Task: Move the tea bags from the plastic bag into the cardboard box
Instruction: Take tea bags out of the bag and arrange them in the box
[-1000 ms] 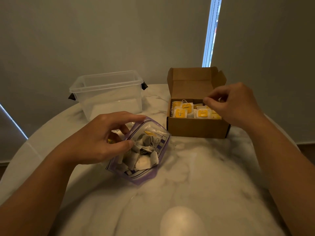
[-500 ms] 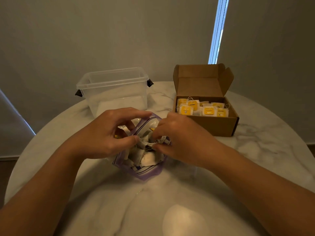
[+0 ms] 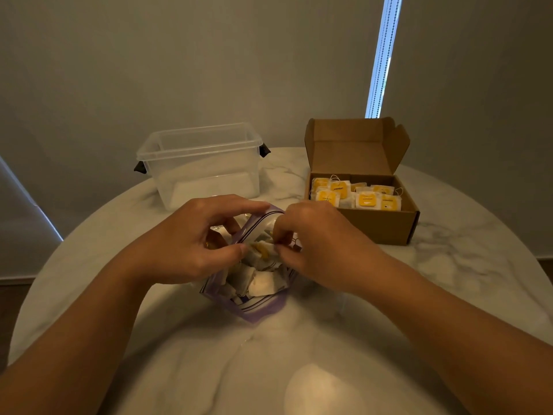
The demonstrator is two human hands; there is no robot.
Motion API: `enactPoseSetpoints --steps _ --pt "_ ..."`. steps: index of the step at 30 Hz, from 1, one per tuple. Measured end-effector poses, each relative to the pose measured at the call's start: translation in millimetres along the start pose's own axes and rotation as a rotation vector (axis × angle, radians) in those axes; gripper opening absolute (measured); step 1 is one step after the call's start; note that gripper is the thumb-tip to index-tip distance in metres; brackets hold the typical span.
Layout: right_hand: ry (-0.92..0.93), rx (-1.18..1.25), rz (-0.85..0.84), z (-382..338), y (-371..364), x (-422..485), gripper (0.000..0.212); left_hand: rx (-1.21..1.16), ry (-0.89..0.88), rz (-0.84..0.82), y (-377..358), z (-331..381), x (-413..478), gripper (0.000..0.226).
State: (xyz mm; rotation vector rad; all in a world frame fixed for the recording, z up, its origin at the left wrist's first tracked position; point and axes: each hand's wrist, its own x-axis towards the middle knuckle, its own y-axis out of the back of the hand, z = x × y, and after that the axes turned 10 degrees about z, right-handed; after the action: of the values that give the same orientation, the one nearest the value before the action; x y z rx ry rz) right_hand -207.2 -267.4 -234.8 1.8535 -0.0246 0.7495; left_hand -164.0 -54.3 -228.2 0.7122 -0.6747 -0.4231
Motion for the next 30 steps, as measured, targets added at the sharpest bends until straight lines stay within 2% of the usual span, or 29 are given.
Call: enactPoseSetpoints --steps 3,6,13,21,30 --pt "-0.101 0.154 0.04 9.7 9.3 -1.7 0.007 0.005 0.007 -0.001 -0.3 0.2 0.0 0.06" --pt "-0.102 0.175 0.038 12.9 9.3 -2.6 0.007 0.013 0.006 0.0 -1.0 0.2 0.0 0.059" --pt "0.008 0.026 -0.11 7.2 9.6 -4.4 0.017 0.007 -0.005 0.0 -0.2 -0.5 0.9 0.059" --pt "0.164 -0.277 -0.075 -11.9 -3.8 -0.9 0.033 -0.004 -0.002 0.005 -0.4 -0.1 -0.1 0.06" --pt "0.124 -0.376 -0.102 -24.0 -15.1 9.0 0.029 0.006 0.002 -0.002 -0.8 -1.0 0.2 0.061"
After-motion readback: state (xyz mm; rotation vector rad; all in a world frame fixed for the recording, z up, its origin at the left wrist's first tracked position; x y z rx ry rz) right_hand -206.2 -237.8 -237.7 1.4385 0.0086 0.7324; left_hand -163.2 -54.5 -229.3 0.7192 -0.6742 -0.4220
